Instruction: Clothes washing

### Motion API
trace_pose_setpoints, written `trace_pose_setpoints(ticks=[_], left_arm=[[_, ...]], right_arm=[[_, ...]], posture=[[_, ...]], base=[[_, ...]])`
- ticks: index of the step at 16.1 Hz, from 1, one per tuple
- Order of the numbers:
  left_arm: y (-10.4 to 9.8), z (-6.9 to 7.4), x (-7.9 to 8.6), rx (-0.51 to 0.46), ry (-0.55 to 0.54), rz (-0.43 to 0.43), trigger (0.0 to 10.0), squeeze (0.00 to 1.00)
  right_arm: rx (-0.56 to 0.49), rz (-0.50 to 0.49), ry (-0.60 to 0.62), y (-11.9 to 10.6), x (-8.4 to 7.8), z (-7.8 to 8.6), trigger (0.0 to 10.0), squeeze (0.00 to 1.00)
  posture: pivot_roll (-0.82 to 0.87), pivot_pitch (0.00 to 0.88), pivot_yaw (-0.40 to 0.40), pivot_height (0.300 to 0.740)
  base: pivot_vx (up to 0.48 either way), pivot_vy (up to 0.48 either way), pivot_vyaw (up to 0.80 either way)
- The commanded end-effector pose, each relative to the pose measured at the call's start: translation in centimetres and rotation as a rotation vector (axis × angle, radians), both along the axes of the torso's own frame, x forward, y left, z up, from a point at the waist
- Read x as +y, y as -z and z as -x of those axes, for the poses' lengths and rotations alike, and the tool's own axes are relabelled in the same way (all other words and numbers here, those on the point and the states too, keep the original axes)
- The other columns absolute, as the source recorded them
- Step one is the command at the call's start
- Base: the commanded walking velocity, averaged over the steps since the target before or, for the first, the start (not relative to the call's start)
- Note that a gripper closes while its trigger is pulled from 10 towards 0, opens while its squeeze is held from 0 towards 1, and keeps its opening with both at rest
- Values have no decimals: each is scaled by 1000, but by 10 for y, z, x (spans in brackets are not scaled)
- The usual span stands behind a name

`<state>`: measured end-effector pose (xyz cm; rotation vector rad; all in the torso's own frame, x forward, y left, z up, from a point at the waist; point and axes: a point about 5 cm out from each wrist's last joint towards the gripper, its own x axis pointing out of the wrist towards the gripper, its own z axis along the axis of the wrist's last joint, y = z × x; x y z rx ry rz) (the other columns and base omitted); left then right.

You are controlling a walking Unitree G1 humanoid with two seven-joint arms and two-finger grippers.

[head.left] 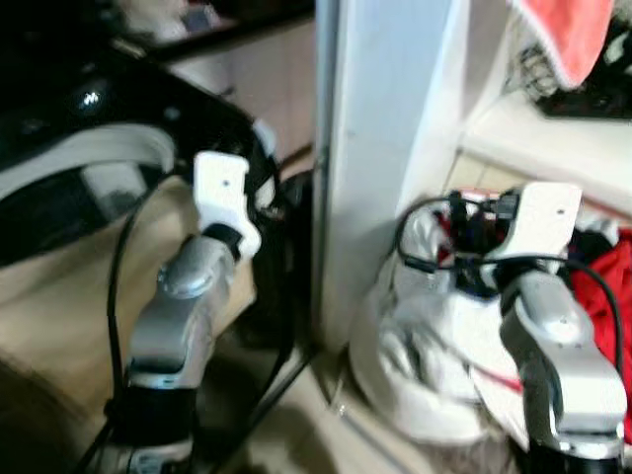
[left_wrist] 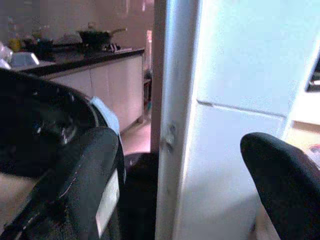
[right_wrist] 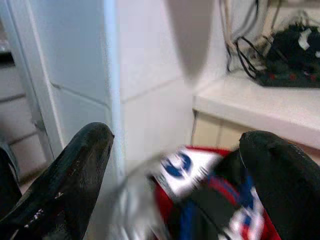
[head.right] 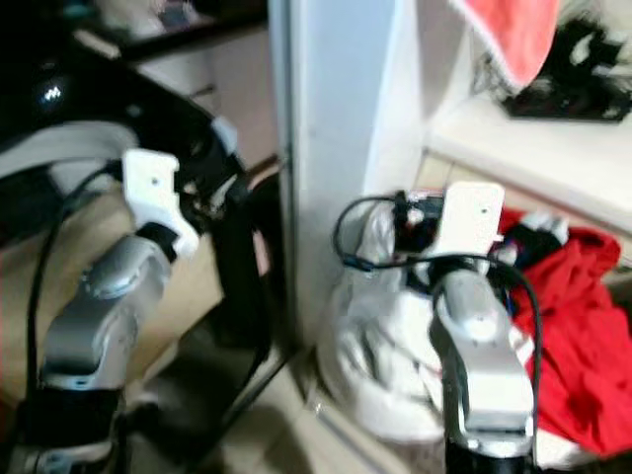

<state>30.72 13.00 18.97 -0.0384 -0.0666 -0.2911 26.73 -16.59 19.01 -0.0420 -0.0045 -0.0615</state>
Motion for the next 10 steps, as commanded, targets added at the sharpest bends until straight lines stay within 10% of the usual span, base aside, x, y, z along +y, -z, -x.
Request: trace_pose_setpoints(ticks=[1,6,7,8,10], left_arm=[[1,3,0,1,6,2,10000,0],[4,8,0,10,6,-11,10000,0],[5,8,1,12,4,-30,10000,0],[4,8,2,3,1,-47,10000,0],[3,7,4,-4,4,-70,10000,0]], right_arm=[[5,-8,-15,-1,4,3,10000,0],[49,-52,-15,-3,6,2,10000,0],[60,-50,-36,-3,7,1,10000,180],[73,-49,-78,-3,9,0,10000,1000],[103,-30,-155,-3,12,-3,10000,1000]], posture=[[-169,0,20,740],[-171,0,7,740],[-171,0,7,740],[-170,0,6,740],[-167,0,3,740]], base=[[401,0,-800],[66,0,-158],[0,0,0],[0,0,0],[0,0,0]])
